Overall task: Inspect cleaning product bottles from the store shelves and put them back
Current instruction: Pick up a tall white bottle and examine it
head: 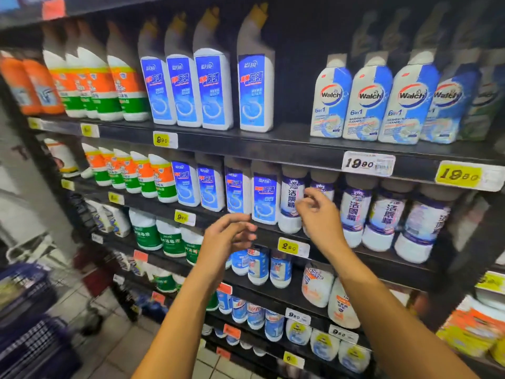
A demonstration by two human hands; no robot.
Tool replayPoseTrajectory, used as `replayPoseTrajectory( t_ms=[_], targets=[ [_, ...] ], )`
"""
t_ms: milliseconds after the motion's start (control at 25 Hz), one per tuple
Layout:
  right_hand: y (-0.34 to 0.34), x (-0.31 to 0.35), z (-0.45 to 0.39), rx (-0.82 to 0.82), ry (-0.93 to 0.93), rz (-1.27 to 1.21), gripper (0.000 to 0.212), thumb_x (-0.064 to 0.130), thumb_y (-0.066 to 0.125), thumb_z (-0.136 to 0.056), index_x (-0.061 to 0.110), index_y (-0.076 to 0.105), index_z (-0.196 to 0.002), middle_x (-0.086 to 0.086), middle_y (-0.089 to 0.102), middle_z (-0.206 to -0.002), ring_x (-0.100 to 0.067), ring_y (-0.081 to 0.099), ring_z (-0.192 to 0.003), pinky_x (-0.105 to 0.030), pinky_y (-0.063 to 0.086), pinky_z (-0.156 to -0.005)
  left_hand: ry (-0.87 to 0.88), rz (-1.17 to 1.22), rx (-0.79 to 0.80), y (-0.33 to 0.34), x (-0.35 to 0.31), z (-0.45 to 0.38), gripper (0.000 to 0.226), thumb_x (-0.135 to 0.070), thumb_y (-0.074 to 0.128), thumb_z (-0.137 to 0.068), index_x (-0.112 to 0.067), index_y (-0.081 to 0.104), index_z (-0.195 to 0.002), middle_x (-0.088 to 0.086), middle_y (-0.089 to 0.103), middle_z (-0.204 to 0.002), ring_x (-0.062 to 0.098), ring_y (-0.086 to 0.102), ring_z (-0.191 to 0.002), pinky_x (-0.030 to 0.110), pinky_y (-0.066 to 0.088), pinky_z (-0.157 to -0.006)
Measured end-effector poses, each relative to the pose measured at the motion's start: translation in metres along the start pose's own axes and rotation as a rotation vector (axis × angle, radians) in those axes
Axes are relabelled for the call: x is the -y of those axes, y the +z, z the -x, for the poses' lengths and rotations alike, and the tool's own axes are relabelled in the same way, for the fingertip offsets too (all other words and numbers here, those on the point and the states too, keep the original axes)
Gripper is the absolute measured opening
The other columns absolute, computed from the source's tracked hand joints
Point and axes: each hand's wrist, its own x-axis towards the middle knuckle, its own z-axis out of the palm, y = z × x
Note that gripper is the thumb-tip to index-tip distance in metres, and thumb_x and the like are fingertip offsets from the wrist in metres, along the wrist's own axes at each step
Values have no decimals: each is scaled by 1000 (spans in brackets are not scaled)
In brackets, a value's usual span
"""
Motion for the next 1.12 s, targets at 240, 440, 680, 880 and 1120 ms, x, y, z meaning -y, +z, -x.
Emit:
replayPoseTrajectory(
  t_ms=[240, 440, 680, 880, 1120],
  targets=[
    [52, -11, -15, -234, 17, 334, 66, 46, 60, -94, 12, 41, -147, 6, 69, -84, -22, 63, -92, -32, 42, -77, -141, -35, 107, -39, 29, -21, 17, -4, 51, -96, -11, 67, -98, 7, 74, -84, 14, 69, -71, 24, 56, -63],
    [73, -5, -37, -416, 90, 562, 62, 61, 60, -88, 2, 57, -109, -14, 69, -93, -33, 62, -84, -33, 37, -65, -162, -53, 228, -64, 35, -51, 18, -5, 50, -98, -9, 67, -103, 6, 75, -86, 14, 69, -73, 23, 56, -63],
    [76, 3, -48, -498, 133, 680, 54, 58, 67, -83, 8, 47, -78, -10, 61, -76, -34, 57, -75, -34, 34, -62, -230, -58, 369, -83, 49, -79, 18, -6, 51, -97, -10, 68, -101, 2, 75, -83, 12, 69, -74, 25, 56, -65],
    [67, 16, -37, -496, 171, 729, 50, 66, 71, -71, 20, 52, -68, -2, 57, -70, -28, 52, -68, -32, 38, -61, -224, -216, 487, -66, 53, -108, 18, -4, 63, -90, -17, 64, -102, -2, 66, -88, 15, 60, -82, 29, 49, -72],
    [69, 32, -15, -440, 272, 703, 55, 69, 71, -66, 14, 62, -63, -1, 66, -64, -24, 62, -64, -31, 41, -55, -186, -230, 737, -16, 62, -110, 70, -8, 76, -84, -11, 36, -142, 8, 57, -131, 24, 59, -118, 35, 51, -96]
  ],
)
